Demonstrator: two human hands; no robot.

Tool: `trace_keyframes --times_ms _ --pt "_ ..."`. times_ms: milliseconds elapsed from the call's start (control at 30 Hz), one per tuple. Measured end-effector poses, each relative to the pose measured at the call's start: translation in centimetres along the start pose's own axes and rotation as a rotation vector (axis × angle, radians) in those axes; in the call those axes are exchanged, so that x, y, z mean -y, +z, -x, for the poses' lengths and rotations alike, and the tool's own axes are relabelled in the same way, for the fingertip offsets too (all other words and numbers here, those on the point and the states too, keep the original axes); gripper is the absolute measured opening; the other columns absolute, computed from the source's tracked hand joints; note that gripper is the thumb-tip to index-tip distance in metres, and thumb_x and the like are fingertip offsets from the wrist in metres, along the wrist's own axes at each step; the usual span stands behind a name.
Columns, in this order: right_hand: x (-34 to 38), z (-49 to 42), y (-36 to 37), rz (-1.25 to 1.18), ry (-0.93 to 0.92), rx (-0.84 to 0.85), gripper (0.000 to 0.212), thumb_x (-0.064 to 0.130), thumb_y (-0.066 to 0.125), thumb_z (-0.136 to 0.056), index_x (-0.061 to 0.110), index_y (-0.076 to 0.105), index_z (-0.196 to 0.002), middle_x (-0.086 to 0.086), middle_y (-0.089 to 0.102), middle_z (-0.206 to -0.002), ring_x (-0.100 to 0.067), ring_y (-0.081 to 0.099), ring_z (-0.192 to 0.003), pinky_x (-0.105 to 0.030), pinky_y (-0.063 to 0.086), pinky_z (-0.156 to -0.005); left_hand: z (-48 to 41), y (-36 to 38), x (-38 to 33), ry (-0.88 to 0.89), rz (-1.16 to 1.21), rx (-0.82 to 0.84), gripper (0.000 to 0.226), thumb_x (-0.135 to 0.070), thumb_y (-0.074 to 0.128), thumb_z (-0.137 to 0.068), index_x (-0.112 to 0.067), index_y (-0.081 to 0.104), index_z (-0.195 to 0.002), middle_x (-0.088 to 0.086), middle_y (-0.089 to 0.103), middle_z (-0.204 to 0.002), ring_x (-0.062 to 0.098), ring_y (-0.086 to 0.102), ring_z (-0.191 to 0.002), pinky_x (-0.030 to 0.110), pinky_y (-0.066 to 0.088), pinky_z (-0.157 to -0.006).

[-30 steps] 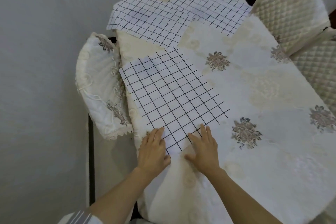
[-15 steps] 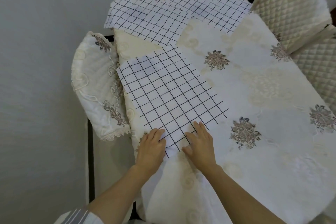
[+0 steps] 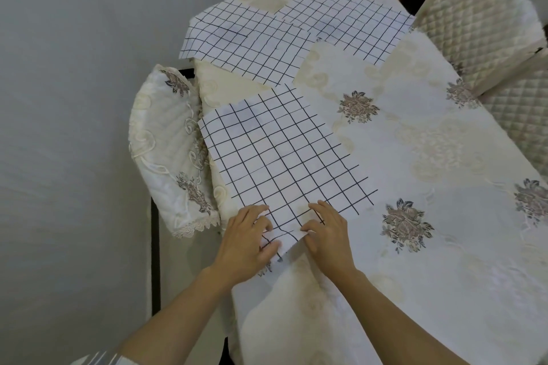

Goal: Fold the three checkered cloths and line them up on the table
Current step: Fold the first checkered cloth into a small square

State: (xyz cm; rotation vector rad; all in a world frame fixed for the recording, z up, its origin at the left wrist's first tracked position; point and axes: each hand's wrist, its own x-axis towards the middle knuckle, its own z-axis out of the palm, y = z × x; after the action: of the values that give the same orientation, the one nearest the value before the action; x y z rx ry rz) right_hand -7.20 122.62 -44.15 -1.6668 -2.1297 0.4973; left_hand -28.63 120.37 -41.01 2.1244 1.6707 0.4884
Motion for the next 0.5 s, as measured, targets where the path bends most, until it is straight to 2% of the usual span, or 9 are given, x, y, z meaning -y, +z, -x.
trace_keyframes --times_ms 67,133,200,300,400,500 --pt "0.7 -0.4 -0.4 -0.026 0.023 -0.007 0.009 0.015 0.064 -0.075 0.022 0.07 -0.076 -0.007 0.059 -0.131 -0.028 0.044 -0.133 -0.044 0.035 -0.104 -0.1 -0.8 -1.2 -0.004 -0.026 -0.04 0.051 -0.058 0.068 -0.071 -0.022 0.06 -0.106 -0.004 0.049 -0.134 0.016 0.041 -0.127 0.035 0.039 -0.095" --pt "1.5 -0.7 -0.7 -0.053 0.039 -0.019 0.008 0.014 0.068 -0.078 0.022 0.068 -0.076 -0.005 0.057 -0.133 -0.026 0.041 -0.135 -0.045 0.034 -0.105 -0.2 -1.2 -2.4 -0.011 -0.059 -0.062 0.061 -0.059 0.069 -0.065 -0.021 0.061 -0.112 -0.002 0.05 -0.134 0.018 0.042 -0.127 0.036 0.039 -0.095" --pt "2.2 -0.8 -1.0 -0.073 0.022 -0.051 0.009 0.015 0.07 -0.078 0.022 0.065 -0.075 -0.004 0.057 -0.133 -0.025 0.04 -0.135 -0.042 0.032 -0.105 -0.2 -1.2 -2.9 -0.014 -0.09 -0.077 0.051 -0.049 0.071 -0.066 -0.02 0.064 -0.107 0.0 0.052 -0.134 0.021 0.045 -0.126 0.039 0.041 -0.096" --pt "3.1 -0.8 -1.6 -0.096 -0.026 -0.091 0.006 0.018 0.07 -0.077 0.021 0.065 -0.076 -0.003 0.057 -0.133 -0.024 0.039 -0.135 -0.034 0.025 -0.106 -0.1 -1.4 -2.7 -0.004 -0.137 -0.104 0.021 -0.026 0.079 -0.069 -0.018 0.069 -0.086 0.003 0.057 -0.131 0.026 0.049 -0.124 0.043 0.043 -0.096" --pt "3.3 -0.8 -1.9 -0.088 -0.076 -0.089 0.011 0.015 0.074 -0.074 0.022 0.066 -0.077 -0.003 0.056 -0.133 -0.023 0.038 -0.136 -0.033 0.023 -0.108 0.2 -2.3 -2.4 0.034 -0.13 -0.159 0.014 -0.01 0.081 -0.068 -0.016 0.069 -0.074 0.004 0.061 -0.126 0.027 0.052 -0.121 0.045 0.045 -0.093" --pt "2.7 -1.1 -2.5 -0.072 -0.091 -0.057 0.021 0.008 0.077 -0.068 0.022 0.067 -0.081 -0.004 0.056 -0.133 -0.027 0.041 -0.135 -0.041 0.03 -0.104 0.6 -3.8 -2.2 0.052 -0.108 -0.197 0.013 -0.008 0.08 -0.07 -0.015 0.069 -0.072 0.005 0.062 -0.125 0.028 0.051 -0.121 0.047 0.046 -0.091"
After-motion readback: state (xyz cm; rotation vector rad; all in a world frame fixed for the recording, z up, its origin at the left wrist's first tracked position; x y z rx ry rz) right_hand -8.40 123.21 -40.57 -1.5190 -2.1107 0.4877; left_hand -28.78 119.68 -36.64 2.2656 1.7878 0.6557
